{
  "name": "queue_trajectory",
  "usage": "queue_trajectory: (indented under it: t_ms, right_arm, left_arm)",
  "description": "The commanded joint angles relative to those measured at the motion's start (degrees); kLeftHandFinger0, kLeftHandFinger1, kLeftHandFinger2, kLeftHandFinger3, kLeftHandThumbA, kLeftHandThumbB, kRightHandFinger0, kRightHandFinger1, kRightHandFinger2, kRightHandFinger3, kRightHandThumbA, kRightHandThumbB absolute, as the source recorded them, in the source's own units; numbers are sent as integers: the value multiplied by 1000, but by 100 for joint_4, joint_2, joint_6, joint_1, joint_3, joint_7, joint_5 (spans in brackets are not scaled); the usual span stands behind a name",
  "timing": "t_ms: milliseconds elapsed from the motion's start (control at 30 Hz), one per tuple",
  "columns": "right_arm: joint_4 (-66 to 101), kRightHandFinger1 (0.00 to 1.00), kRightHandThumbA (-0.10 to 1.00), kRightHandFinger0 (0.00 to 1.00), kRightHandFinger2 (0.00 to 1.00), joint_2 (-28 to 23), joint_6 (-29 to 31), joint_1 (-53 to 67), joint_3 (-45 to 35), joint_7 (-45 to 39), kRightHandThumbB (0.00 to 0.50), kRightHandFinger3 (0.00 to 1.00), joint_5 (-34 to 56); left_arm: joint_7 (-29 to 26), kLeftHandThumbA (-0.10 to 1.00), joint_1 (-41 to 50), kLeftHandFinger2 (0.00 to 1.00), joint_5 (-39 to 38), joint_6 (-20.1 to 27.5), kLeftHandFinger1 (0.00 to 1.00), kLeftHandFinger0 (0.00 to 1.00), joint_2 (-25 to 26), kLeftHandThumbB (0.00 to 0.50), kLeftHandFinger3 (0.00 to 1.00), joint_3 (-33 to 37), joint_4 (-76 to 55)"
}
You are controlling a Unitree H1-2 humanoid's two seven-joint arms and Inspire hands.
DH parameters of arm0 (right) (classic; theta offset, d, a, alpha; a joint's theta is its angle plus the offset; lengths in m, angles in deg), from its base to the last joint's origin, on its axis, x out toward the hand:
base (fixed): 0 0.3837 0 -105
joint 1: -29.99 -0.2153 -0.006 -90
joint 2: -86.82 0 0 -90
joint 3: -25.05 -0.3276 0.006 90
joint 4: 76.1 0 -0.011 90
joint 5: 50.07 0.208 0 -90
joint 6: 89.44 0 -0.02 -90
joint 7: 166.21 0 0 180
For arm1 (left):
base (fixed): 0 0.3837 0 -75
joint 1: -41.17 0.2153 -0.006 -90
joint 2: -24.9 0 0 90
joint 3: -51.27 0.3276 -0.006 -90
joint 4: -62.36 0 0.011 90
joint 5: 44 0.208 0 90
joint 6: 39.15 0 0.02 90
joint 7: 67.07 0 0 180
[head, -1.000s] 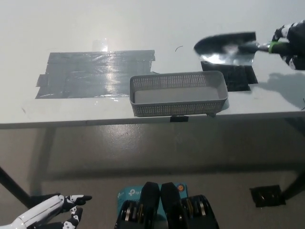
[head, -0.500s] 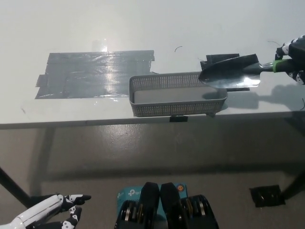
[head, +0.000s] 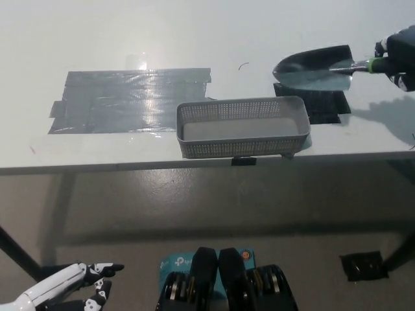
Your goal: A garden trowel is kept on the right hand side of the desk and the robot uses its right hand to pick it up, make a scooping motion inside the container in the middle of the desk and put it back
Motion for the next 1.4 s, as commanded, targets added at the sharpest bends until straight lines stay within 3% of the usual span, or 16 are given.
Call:
queue_trajectory:
  t_ms: [0,133,233,333,567,667,733,800,833,867,1000,1067,1133,1233,1333,1367]
  right_arm:
    - [207,1,-100,0,118,-57,-160,-535,89,-235,0,667,-494]
    - [690,4,-100,0,15,-176,366,-606,217,-563,26,613,-297]
    - [1049,0,-100,0,0,-271,536,-564,171,-742,85,407,-103]
    - [1295,0,-100,0,0,-312,534,-526,82,-889,238,378,-34]
    - [1220,0,-100,0,39,-341,630,-542,-59,-890,210,511,-26]
    - [1113,2,-100,0,41,-357,621,-561,-69,-933,185,467,-107]
    - [1167,0,-100,0,36,-378,609,-511,-67,-975,179,292,-154]
    - [1194,19,-100,0,98,-389,569,-463,-67,-1031,157,397,-185]
    - [1151,80,-100,0,161,-371,408,-456,-23,-1149,121,572,-340]
    - [1113,57,-100,0,145,-353,389,-457,-21,-1132,59,617,-391]
    - [934,0,-100,0,66,-326,393,-496,-29,-1081,15,554,-457]
    - [893,181,-100,116,239,-282,432,-515,5,-1040,1,656,-528]
    - [912,74,-100,2,144,-218,437,-479,47,-1035,0,554,-597]
    - [880,0,-100,0,71,-107,272,-383,59,-1133,0,551,-626]
    - [849,0,-100,0,5,-54,230,-346,119,-1177,0,572,-736]
    - [779,73,-100,36,90,-14,223,-330,157,-1152,0,572,-776]
  left_arm:
    - [98,1000,-122,1000,4,-71,1000,1000,191,272,1000,16,-139]
    - [130,1000,-180,1000,69,-71,1000,1000,262,291,1000,5,-180]
    - [141,1000,-213,1000,69,-71,1000,1000,300,317,1000,11,-205]
    - [142,1000,-246,1000,-5,-71,1000,1000,276,293,1000,6,-173]
    - [112,1000,-250,1000,14,-71,1000,1000,278,323,1000,18,-142]
    - [97,1000,-243,1000,11,-71,1000,1000,265,314,1000,11,-163]
    - [114,1000,-252,1000,6,-71,1000,1000,272,322,1000,21,-163]
    - [105,1000,-245,1000,-13,-71,1000,1000,267,329,1000,16,-156]
    - [89,1000,-232,1000,-78,-71,1000,1000,249,316,1000,3,-128]
    - [94,1000,-237,1000,-44,-71,1000,1000,242,315,1000,8,-130]
    - [107,1000,-298,1000,21,-71,1000,1000,248,355,1000,64,-140]
    - [104,1000,-310,1000,42,-71,1000,1000,263,355,1000,75,-147]
    - [100,1000,-307,1000,32,-71,1000,1000,257,349,1000,73,-143]
    - [110,1000,-331,1000,22,-71,1000,1000,256,343,1000,88,-133]
    - [103,1000,-357,1000,-19,-71,1000,1000,239,334,1000,95,-108]
    - [107,1000,-376,1000,6,-71,1000,1000,254,325,1000,99,-130]
